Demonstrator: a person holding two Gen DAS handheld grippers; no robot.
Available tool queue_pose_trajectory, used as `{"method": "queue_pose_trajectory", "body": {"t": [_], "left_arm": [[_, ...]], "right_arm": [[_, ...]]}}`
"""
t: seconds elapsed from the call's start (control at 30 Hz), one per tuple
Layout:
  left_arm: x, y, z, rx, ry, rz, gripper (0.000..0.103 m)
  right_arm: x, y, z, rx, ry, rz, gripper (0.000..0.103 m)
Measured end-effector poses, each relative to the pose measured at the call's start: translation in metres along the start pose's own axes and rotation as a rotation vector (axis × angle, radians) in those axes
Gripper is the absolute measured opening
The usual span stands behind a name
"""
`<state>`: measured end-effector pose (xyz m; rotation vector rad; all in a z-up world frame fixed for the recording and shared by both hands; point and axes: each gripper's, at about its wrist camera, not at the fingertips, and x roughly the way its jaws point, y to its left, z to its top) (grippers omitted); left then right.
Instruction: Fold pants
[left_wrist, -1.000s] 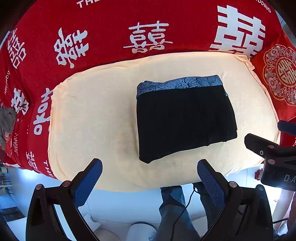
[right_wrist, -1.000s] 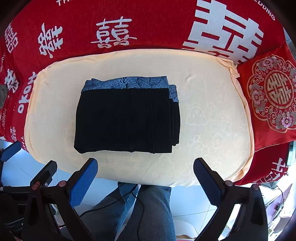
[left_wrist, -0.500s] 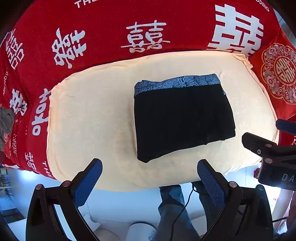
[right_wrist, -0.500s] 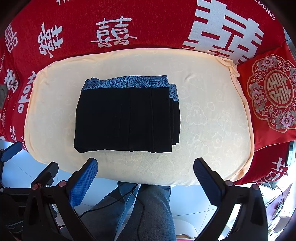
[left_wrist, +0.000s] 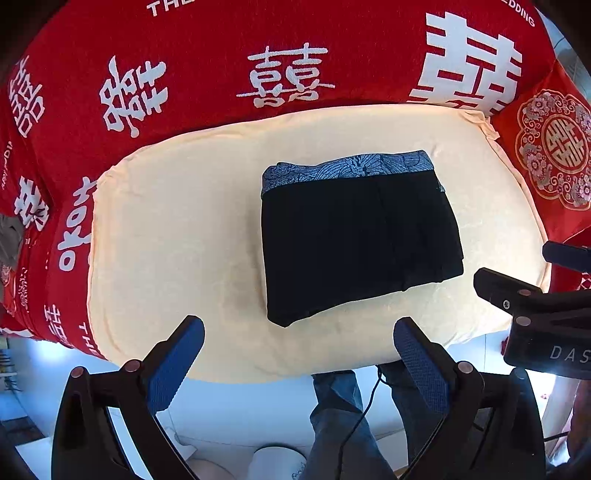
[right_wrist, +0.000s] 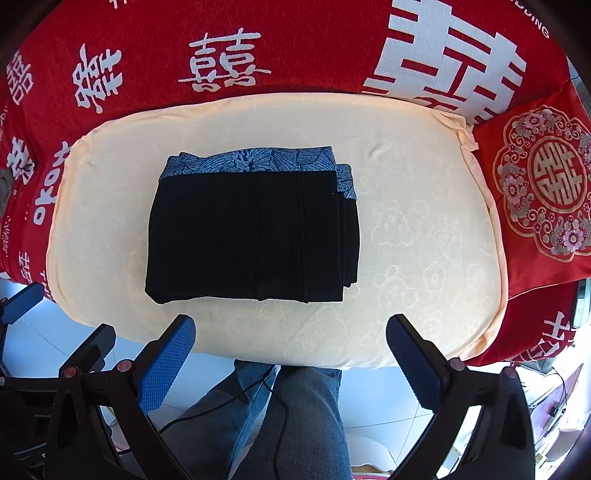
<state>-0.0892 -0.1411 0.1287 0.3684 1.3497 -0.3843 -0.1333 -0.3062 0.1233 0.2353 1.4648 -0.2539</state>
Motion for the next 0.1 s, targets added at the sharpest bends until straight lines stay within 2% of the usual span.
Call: {"method": "queue_pose_trajectory", "body": {"t": [0.1], "left_arm": [[0.0011,-0.0003,0.0004,0.009,0.009,-0.004,0.103]], "right_arm": [[0.0002,-0.0002,0.0003,0.002,0.003,0.0,0.103]]}}
